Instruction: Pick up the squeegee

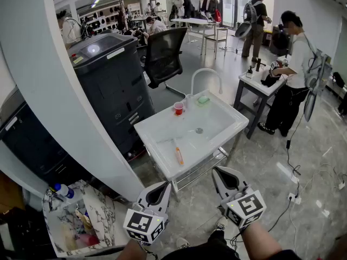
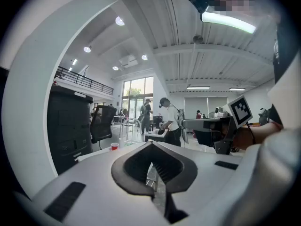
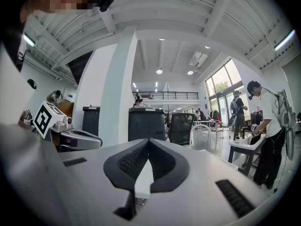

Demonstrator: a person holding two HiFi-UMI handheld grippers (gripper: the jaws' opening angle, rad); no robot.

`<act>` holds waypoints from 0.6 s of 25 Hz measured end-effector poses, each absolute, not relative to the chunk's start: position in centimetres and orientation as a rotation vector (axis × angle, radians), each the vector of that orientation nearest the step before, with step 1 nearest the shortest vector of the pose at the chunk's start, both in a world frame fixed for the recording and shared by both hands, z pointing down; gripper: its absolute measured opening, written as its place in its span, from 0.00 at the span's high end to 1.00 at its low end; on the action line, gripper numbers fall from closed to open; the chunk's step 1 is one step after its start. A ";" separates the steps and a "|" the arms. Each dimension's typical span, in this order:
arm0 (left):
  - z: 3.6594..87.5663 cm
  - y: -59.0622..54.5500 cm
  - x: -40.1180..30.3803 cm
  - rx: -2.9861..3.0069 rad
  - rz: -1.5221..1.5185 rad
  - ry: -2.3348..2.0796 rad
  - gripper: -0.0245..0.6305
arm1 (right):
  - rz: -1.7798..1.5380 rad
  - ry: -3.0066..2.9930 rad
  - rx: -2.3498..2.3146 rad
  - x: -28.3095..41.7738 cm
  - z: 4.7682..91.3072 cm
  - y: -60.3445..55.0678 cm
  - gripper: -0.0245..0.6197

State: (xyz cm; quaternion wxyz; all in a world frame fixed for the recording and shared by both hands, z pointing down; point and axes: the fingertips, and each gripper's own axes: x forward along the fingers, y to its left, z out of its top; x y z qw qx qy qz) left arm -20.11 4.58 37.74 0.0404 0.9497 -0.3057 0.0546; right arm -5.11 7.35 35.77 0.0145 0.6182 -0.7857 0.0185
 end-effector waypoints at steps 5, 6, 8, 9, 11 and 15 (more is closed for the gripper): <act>37.5 4.4 -20.4 2.914 0.160 -0.940 0.94 | 0.060 -2.453 1.941 -5.4 35.6 7.2 0.94; 37.5 4.4 -20.5 2.913 0.160 -0.941 0.94 | 0.063 -2.452 1.939 -5.5 35.6 7.2 0.94; 37.6 4.5 -20.7 2.910 0.161 -0.943 0.94 | 0.065 -2.452 1.935 -5.6 35.7 7.2 0.94; 37.6 4.5 -20.7 2.909 0.160 -0.945 0.94 | 0.062 -2.454 1.933 -5.7 35.8 7.2 0.94; 37.6 4.5 -20.7 2.910 0.157 -0.946 0.94 | 0.054 -2.462 1.928 -5.8 35.6 7.2 0.94; 37.5 4.6 -20.7 2.914 0.156 -0.938 0.94 | 0.041 -2.492 1.931 -5.9 35.2 7.2 0.94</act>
